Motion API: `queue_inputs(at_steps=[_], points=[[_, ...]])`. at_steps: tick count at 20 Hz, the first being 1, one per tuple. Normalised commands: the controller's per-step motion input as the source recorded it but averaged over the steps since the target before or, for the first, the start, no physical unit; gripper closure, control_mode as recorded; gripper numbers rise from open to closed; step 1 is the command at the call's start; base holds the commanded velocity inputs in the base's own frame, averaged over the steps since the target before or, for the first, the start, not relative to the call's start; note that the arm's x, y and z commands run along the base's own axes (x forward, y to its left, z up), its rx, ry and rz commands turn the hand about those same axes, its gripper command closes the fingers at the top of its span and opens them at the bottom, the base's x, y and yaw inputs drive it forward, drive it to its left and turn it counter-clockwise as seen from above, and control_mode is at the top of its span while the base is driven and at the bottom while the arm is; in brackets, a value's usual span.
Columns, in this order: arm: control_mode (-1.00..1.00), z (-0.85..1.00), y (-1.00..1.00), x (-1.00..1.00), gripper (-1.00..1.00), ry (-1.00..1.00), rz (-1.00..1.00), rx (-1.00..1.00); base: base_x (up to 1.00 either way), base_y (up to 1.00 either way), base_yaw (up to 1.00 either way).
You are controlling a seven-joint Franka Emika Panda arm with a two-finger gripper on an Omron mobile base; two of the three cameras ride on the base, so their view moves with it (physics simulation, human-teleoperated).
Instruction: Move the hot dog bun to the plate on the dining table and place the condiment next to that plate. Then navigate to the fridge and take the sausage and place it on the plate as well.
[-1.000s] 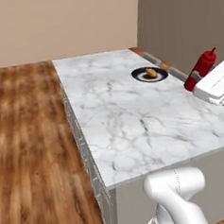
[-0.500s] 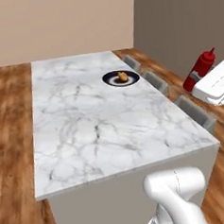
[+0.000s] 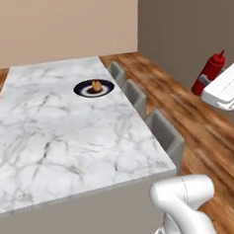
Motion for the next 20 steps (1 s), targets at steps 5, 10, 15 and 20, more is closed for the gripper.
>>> queue_inputs(at_steps=[5, 10, 15, 20], points=[[1.0, 0.0, 0.0, 0.0, 1.0, 0.0, 0.0, 0.0, 0.58, -0.98, 0.24], [1.0, 0.0, 0.0, 0.0, 1.0, 0.0, 0.0, 0.0, 0.76, -0.87, 0.3], [1.0, 0.0, 0.0, 0.0, 1.0, 0.0, 0.0, 0.0, 0.75, -0.88, 0.3], [1.0, 0.0, 0.0, 0.0, 1.0, 0.0, 0.0, 0.0, 0.07, -1.0, 0.18]])
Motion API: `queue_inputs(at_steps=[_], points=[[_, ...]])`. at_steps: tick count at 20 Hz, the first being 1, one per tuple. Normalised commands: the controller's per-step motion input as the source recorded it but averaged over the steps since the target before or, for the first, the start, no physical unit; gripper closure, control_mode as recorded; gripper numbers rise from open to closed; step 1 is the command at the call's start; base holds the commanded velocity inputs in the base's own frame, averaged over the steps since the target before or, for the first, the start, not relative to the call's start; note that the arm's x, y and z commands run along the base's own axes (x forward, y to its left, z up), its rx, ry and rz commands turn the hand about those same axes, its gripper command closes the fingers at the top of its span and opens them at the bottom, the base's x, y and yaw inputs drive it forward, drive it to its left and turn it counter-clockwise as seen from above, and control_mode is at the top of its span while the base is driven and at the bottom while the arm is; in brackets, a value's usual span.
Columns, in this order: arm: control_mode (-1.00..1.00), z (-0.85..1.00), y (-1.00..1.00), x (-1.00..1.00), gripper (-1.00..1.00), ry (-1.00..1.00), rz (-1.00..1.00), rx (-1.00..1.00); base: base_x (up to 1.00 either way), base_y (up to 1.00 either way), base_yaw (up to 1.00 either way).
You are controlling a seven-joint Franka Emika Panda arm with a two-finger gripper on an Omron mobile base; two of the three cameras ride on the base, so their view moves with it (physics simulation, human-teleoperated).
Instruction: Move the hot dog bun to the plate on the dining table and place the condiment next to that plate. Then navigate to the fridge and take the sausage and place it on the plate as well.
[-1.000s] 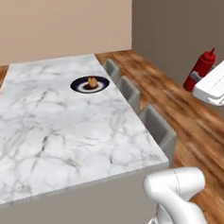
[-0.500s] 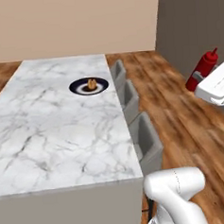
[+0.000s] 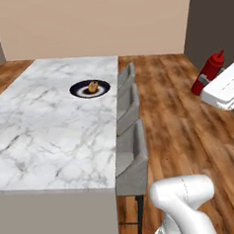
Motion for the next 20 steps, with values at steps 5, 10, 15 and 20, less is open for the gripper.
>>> queue_inputs(at_steps=[5, 10, 15, 20], points=[[1.0, 0.0, 0.0, 0.0, 1.0, 0.0, 0.0, 0.0, 0.17, -0.99, 0.22], [1.0, 0.0, 0.0, 0.0, 1.0, 0.0, 0.0, 0.0, 0.67, -0.74, 0.41], [1.0, 0.0, 0.0, 0.0, 1.0, 0.0, 0.0, 0.0, 0.87, -0.53, 0.52], [1.0, 0.0, 0.0, 0.0, 1.0, 0.0, 0.0, 0.0, 0.82, -0.64, 0.47]])
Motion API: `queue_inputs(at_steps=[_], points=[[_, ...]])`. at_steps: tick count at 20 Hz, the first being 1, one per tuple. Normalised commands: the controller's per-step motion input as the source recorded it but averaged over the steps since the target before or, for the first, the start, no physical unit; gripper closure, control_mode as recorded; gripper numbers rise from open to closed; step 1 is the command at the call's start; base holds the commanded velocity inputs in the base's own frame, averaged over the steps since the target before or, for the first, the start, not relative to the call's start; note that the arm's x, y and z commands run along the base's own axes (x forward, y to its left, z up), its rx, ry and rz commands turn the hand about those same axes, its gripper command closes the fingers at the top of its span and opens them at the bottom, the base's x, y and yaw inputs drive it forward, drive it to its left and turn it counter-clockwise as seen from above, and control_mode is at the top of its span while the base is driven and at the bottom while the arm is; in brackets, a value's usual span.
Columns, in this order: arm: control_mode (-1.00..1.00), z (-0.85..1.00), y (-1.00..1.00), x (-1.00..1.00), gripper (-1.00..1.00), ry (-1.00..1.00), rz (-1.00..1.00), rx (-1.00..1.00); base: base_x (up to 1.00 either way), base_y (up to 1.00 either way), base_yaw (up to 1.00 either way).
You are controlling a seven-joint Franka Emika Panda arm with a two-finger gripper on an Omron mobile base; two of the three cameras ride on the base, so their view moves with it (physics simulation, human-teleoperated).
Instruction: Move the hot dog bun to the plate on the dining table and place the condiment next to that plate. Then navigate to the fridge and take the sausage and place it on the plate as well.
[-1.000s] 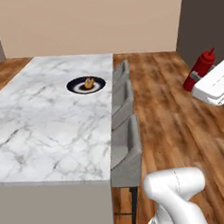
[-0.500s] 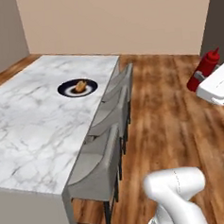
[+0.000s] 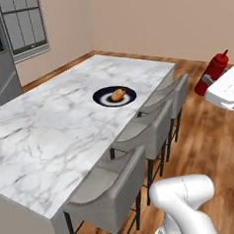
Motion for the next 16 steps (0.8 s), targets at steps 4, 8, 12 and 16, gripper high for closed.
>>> queue_inputs(at_steps=[4, 8, 12, 16], points=[[1.0, 0.0, 0.0, 0.0, 1.0, 0.0, 0.0, 0.0, 0.61, -0.86, 0.36], [1.0, 0.0, 0.0, 0.0, 1.0, 0.0, 0.0, 0.0, 0.14, -1.0, 0.21], [1.0, 0.0, 0.0, 0.0, 1.0, 0.0, 0.0, 0.0, 0.02, -1.0, 0.18], [1.0, 0.0, 0.0, 0.0, 1.0, 0.0, 0.0, 0.0, 0.37, -0.95, 0.27]])
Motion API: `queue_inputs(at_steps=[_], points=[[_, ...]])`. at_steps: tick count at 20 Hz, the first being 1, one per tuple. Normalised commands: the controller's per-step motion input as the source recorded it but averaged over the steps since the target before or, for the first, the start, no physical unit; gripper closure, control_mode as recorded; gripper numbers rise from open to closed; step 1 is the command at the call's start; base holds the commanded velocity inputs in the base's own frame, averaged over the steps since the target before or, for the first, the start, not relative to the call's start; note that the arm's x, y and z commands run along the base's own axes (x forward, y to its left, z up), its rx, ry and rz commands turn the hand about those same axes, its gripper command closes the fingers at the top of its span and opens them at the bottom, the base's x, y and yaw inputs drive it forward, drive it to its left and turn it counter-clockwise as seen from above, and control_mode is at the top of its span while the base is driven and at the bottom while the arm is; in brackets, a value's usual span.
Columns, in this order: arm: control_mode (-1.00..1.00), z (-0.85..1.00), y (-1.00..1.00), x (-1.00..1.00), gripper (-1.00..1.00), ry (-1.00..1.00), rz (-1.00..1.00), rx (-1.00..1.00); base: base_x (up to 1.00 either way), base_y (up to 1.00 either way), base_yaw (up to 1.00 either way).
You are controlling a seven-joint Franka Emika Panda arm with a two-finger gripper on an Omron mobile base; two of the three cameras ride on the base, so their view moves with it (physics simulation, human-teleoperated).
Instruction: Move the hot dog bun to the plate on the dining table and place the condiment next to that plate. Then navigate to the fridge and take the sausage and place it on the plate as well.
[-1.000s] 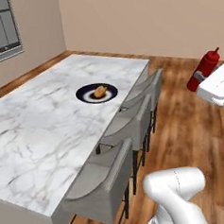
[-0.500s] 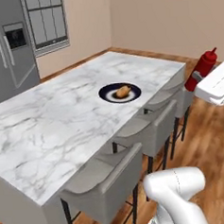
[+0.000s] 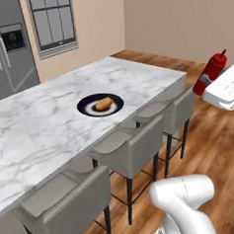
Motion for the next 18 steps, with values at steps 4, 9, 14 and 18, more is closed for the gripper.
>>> queue_inputs(at_steps=[4, 9, 14, 18], points=[[1.0, 0.0, 0.0, 0.0, 1.0, 0.0, 0.0, 0.0, 0.63, -0.77, 0.4], [1.0, 0.0, 0.0, 0.0, 1.0, 0.0, 0.0, 0.0, 0.68, -0.65, 0.47], [1.0, 0.0, 0.0, 0.0, 1.0, 0.0, 0.0, 0.0, 0.8, -0.43, 0.61], [1.0, 0.0, 0.0, 0.0, 1.0, 0.0, 0.0, 0.0, 0.81, -0.4, 0.64]])
